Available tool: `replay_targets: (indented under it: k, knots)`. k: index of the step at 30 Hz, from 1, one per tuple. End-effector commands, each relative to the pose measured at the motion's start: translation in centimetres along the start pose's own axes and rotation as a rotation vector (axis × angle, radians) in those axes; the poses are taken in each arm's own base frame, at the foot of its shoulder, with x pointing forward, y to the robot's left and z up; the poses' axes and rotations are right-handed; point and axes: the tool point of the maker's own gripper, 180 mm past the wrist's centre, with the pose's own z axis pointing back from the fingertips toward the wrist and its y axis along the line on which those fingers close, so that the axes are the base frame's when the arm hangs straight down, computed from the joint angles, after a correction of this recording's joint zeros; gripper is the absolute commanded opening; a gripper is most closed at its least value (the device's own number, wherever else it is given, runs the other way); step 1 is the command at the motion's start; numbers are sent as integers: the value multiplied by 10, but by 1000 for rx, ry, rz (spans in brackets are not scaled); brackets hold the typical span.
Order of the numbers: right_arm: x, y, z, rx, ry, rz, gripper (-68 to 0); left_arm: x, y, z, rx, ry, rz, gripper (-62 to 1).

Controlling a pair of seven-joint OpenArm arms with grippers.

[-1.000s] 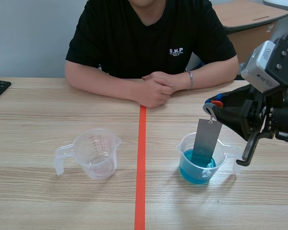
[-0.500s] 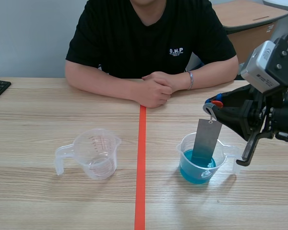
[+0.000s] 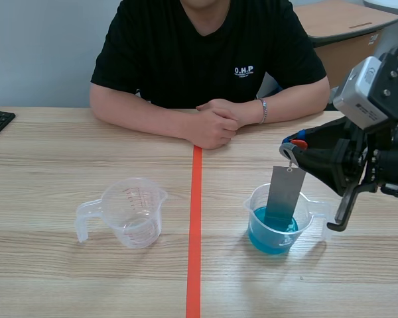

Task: Do the redox reaction experiment.
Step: 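Hold the plate still in the solution, then raise the plate and point at it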

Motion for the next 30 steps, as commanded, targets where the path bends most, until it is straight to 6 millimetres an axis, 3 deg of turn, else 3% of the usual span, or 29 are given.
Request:
replay_targets:
  k: [1, 30]
  knots:
    - [7, 1, 2, 12, -10, 16, -660, 5, -1, -1, -7, -20, 3, -563]
    - [93, 17, 46, -49, -128, 189, -660, 1, -1, -1, -7, 2, 3, -563]
